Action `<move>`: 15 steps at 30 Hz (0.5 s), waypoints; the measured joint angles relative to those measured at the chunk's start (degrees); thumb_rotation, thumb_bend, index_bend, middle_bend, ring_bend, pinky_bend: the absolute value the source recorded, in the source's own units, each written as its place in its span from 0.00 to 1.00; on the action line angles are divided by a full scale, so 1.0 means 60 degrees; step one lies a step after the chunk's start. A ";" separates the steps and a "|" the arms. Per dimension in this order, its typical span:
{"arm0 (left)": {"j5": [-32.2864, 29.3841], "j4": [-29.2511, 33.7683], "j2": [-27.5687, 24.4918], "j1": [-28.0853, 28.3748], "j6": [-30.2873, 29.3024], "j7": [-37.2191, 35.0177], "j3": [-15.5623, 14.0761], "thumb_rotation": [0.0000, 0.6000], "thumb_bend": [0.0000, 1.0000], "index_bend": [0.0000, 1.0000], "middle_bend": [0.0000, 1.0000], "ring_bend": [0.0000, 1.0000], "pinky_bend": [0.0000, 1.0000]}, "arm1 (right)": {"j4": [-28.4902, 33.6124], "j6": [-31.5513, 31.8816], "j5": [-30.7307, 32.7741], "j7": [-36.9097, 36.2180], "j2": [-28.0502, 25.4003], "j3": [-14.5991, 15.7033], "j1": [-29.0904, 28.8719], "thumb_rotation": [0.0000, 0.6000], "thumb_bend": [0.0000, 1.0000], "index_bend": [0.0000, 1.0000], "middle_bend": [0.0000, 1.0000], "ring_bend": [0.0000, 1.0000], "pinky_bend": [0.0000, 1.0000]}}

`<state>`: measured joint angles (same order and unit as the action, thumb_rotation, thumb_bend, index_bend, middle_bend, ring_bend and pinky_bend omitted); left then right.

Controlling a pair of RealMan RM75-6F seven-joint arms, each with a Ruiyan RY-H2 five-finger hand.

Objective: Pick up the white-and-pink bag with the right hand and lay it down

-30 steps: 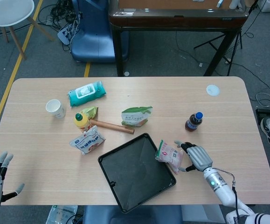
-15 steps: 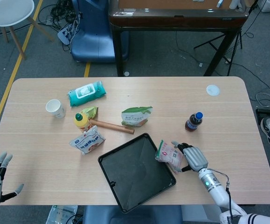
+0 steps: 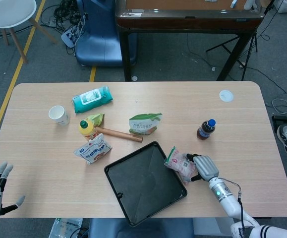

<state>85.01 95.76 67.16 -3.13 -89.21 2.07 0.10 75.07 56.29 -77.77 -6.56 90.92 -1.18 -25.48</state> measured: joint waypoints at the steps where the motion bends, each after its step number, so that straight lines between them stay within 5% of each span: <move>1: 0.0002 -0.0007 0.0002 -0.0001 0.0001 -0.0017 -0.0001 1.00 0.18 0.08 0.01 0.00 0.05 | -0.0026 -0.0029 -0.0002 -0.0061 0.0003 -0.0018 -0.0013 1.00 0.40 0.42 0.45 0.42 0.56; 8: 0.0027 -0.0013 -0.0017 -0.0030 -0.0060 -0.0080 0.0000 1.00 0.18 0.08 0.01 0.00 0.05 | -0.0387 -0.0020 -0.0136 -0.0245 0.0097 -0.0131 -0.0093 1.00 0.63 0.57 0.55 0.55 0.72; 15: 0.0080 0.0016 -0.0035 -0.0029 -0.0075 -0.0099 -0.0006 1.00 0.18 0.08 0.01 0.00 0.05 | -0.0402 0.0364 -0.0751 -0.0619 -0.0159 -0.0067 -0.0096 1.00 0.66 0.61 0.58 0.59 0.75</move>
<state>85.49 95.86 66.95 -3.30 -89.66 1.48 0.06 72.65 58.47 -82.28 -10.27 89.96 -1.58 -26.05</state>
